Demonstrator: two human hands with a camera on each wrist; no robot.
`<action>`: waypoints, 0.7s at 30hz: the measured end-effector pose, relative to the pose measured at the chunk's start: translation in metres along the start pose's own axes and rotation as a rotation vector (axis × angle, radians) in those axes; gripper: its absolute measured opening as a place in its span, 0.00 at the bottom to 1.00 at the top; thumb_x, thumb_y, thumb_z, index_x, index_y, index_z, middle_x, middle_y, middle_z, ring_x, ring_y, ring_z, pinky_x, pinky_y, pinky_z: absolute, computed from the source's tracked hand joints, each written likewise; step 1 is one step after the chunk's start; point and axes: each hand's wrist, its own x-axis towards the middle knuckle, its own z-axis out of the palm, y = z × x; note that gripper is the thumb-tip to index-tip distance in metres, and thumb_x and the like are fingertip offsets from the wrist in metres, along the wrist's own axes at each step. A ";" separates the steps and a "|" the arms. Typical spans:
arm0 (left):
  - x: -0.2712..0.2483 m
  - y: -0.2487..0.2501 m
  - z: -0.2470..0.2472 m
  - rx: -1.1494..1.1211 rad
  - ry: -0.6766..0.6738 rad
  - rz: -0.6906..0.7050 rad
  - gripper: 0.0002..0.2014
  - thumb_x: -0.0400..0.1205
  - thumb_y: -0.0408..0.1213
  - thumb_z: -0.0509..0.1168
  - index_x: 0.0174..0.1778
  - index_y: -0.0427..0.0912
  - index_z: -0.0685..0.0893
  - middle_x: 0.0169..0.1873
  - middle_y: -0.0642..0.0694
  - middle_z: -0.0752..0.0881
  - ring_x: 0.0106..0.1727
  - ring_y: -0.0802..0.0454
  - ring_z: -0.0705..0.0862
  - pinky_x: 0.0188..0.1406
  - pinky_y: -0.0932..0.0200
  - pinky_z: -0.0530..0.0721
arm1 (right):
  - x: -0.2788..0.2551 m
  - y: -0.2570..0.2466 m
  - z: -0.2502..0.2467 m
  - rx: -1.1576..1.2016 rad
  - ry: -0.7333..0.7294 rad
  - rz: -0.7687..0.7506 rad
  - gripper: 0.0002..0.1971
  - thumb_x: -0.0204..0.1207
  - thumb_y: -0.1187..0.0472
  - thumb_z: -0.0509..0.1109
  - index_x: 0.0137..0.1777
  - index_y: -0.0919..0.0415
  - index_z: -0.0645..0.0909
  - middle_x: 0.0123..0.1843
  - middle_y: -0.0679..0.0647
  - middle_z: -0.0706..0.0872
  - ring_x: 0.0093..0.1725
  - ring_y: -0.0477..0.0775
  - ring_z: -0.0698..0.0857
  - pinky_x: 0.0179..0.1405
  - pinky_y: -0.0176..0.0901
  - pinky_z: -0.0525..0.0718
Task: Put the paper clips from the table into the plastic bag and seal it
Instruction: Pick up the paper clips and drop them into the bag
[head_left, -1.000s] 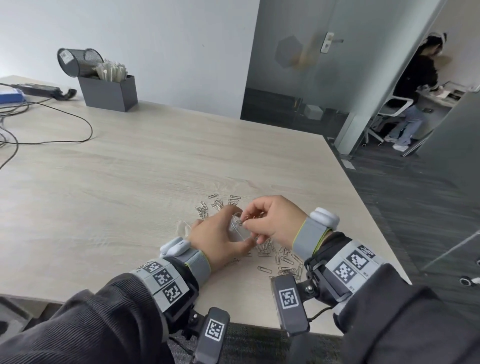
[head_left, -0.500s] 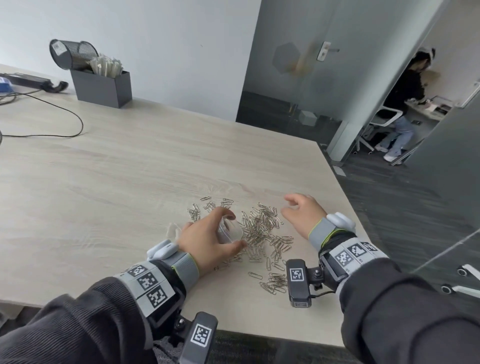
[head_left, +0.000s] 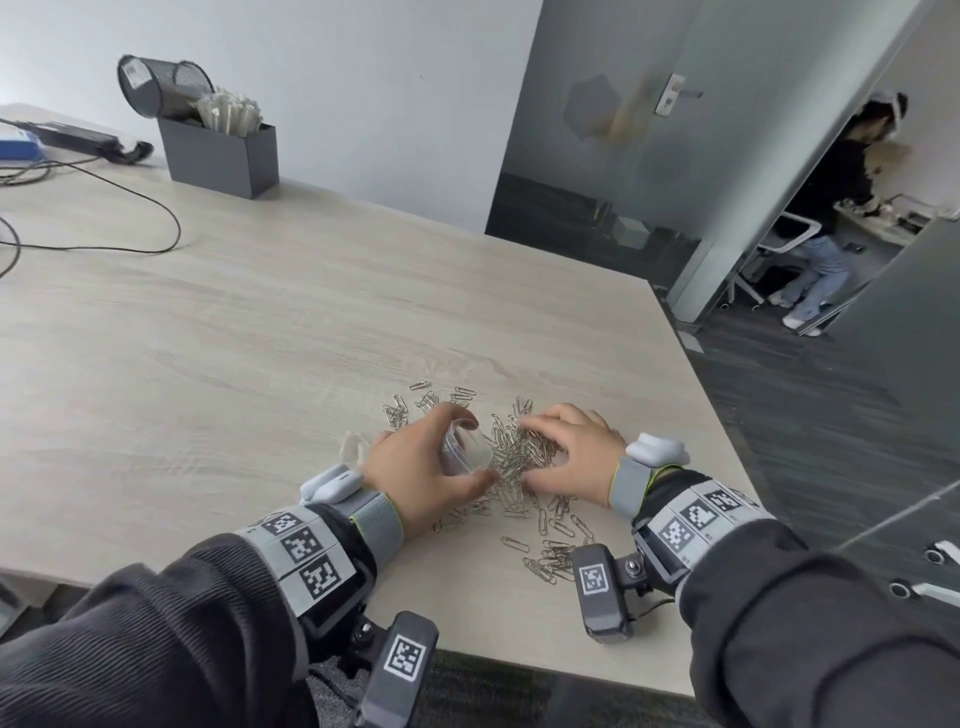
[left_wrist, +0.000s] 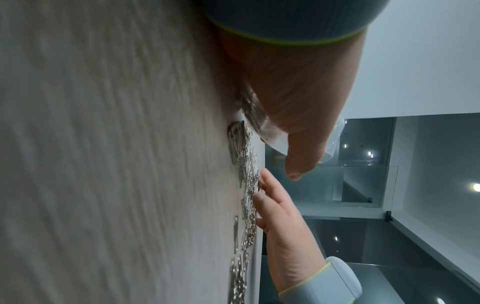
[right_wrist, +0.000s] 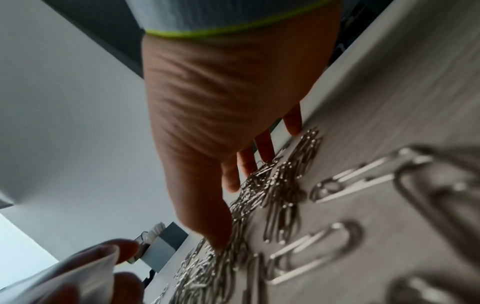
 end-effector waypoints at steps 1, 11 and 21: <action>0.000 -0.001 0.001 -0.002 -0.003 0.000 0.26 0.74 0.59 0.74 0.65 0.57 0.76 0.44 0.63 0.81 0.49 0.53 0.85 0.58 0.56 0.73 | -0.003 0.000 0.000 0.029 -0.001 -0.023 0.39 0.61 0.32 0.70 0.75 0.30 0.66 0.75 0.37 0.68 0.76 0.47 0.64 0.75 0.52 0.67; 0.002 -0.006 0.002 -0.043 -0.018 0.035 0.31 0.67 0.65 0.68 0.65 0.57 0.78 0.49 0.65 0.80 0.55 0.54 0.85 0.65 0.48 0.79 | -0.005 0.001 0.002 0.176 0.109 -0.056 0.15 0.67 0.53 0.79 0.55 0.42 0.87 0.44 0.39 0.77 0.43 0.39 0.78 0.45 0.30 0.73; 0.004 -0.008 0.003 0.001 -0.036 0.034 0.27 0.73 0.61 0.73 0.66 0.57 0.77 0.50 0.64 0.80 0.60 0.52 0.85 0.66 0.48 0.78 | -0.009 0.000 -0.004 0.300 0.146 0.092 0.09 0.68 0.62 0.76 0.36 0.45 0.84 0.30 0.40 0.83 0.24 0.32 0.78 0.26 0.22 0.71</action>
